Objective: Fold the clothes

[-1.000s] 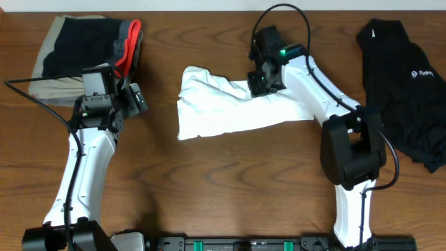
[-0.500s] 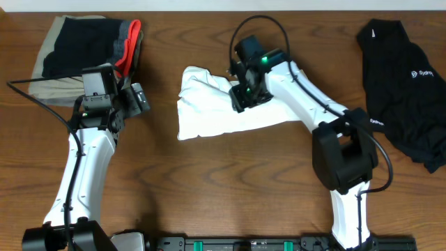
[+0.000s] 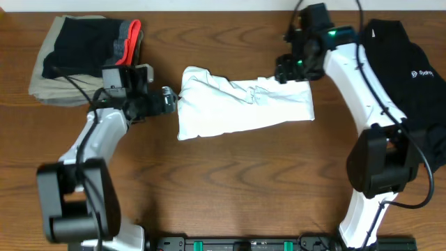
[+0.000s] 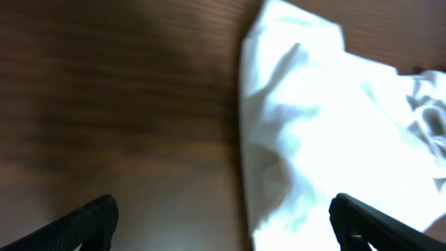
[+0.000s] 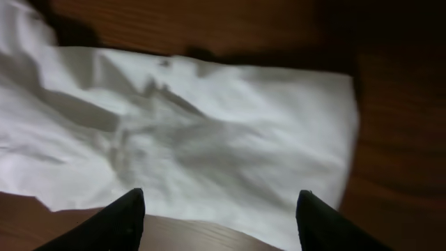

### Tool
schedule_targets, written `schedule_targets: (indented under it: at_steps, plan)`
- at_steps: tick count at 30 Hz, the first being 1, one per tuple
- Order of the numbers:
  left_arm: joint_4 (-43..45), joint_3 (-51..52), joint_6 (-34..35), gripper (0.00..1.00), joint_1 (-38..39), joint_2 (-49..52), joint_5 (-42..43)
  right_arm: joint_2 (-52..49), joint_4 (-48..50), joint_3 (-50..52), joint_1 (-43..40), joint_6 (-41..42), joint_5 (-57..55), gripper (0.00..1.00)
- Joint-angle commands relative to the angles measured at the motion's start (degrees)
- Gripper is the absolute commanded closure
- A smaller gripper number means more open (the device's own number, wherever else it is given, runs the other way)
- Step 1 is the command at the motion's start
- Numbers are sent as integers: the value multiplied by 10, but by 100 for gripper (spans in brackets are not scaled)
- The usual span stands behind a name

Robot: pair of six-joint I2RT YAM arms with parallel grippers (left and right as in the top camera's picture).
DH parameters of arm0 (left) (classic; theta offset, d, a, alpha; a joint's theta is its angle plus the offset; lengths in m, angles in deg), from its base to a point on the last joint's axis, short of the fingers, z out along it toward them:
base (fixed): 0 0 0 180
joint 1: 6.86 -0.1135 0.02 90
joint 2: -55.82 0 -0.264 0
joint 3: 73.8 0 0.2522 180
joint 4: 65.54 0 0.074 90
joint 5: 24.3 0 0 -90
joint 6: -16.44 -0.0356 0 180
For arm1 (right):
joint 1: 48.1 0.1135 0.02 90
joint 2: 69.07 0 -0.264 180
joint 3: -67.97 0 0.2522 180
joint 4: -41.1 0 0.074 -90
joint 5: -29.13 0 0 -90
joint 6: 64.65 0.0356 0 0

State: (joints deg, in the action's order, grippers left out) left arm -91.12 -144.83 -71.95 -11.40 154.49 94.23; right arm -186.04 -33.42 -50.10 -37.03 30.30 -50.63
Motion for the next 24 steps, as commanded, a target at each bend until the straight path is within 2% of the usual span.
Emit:
schedule_targets:
  at_steps: [1, 6, 19, 21, 24]
  plan:
    - [37, -10, -31, 2, 0, 35, 102, 9, -9, -7, -14, -8, 1, 32]
    - [80, -10, -31, 2, 5, 70, 133, 8, -16, -7, -22, -8, -2, 31]
    - [113, -11, -46, 0, 62, 117, 122, 8, -21, -7, -23, -8, -14, 30]
    - [116, -11, -46, 3, 74, 123, 103, 8, -21, -7, -23, -8, -14, 30]
    - [129, -11, -45, 21, 88, 132, 96, 8, -21, -7, -23, -8, -14, 30]
